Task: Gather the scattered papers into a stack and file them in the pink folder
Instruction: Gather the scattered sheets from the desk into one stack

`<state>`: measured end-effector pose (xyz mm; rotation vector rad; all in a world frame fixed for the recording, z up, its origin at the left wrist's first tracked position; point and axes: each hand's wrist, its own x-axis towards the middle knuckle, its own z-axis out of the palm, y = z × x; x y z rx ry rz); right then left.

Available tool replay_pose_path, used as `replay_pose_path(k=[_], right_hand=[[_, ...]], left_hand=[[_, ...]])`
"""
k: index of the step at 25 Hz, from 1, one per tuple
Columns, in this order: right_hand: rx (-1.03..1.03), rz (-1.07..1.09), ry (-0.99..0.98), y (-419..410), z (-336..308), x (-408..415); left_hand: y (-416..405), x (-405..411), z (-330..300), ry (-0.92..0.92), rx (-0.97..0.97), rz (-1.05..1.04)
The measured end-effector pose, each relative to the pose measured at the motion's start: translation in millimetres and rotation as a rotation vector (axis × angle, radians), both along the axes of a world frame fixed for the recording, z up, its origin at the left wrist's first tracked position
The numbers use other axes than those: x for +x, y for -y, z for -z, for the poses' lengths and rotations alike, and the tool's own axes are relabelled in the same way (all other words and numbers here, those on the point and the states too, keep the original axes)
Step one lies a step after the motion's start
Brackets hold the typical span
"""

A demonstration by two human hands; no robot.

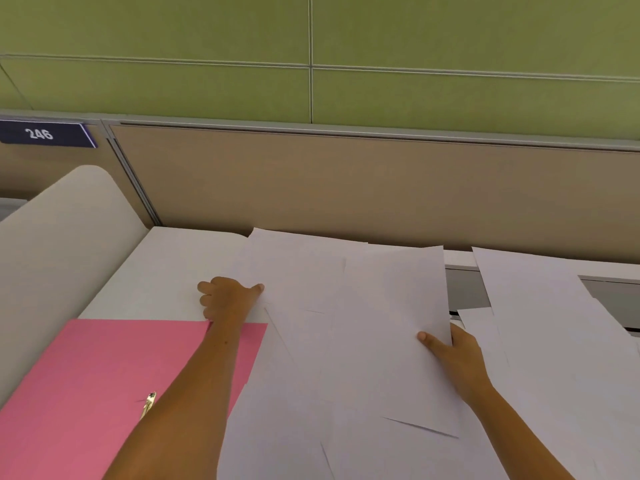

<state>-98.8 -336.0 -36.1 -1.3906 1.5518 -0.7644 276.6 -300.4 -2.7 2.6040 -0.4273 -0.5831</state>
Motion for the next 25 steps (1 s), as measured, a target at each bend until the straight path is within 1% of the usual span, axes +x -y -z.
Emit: replay_pose_path(k=[4, 6, 8, 9, 11, 12, 13, 15, 17, 19, 21, 22, 23, 25], right_hand=[[-0.013, -0.009, -0.027, 0, 1, 0], [-0.015, -0.007, -0.041, 0, 2, 0], [-0.010, -0.003, -0.044, -1, 2, 1], [-0.008, -0.003, -0.040, -1, 1, 1], [-0.008, -0.002, -0.031, -1, 0, 1], [-0.006, 0.003, -0.027, -1, 0, 1], [-0.007, 0.006, -0.024, -1, 0, 2], [-0.013, 0.010, -0.019, 0, -1, 2], [-0.015, 0.013, -0.012, 1, 0, 1], [-0.011, 0.016, -0.006, 3, -2, 2], [0.007, 0.017, -0.016, 6, -4, 3], [0.028, 0.016, -0.017, 9, -4, 3], [0.056, 0.015, -0.013, 10, -7, 3], [0.110, -0.005, 0.016, 12, -12, 2]], left_hand=[[3, 3, 3, 0.015, -0.032, -0.059], [6, 0, 3, 0.015, -0.123, -0.067], [7, -8, 0, -0.024, -0.316, -0.108], [9, -13, -2, -0.083, -0.440, -0.178], [10, -17, -8, -0.286, -0.691, -0.404], [11, -18, -11, -0.349, -0.774, -0.473], [13, -19, -15, -0.340, -0.820, -0.473], [12, -26, -35, -0.167, -0.892, -0.301], [9, -35, -69, 0.005, -0.960, -0.015], [1, -43, -112, 0.108, -1.029, 0.305], [-14, -56, -161, 0.090, -1.112, 0.575], [-23, -64, -185, 0.022, -1.155, 0.666], [-32, -71, -205, -0.077, -1.189, 0.732], [-42, -80, -234, -0.253, -1.195, 0.766]])
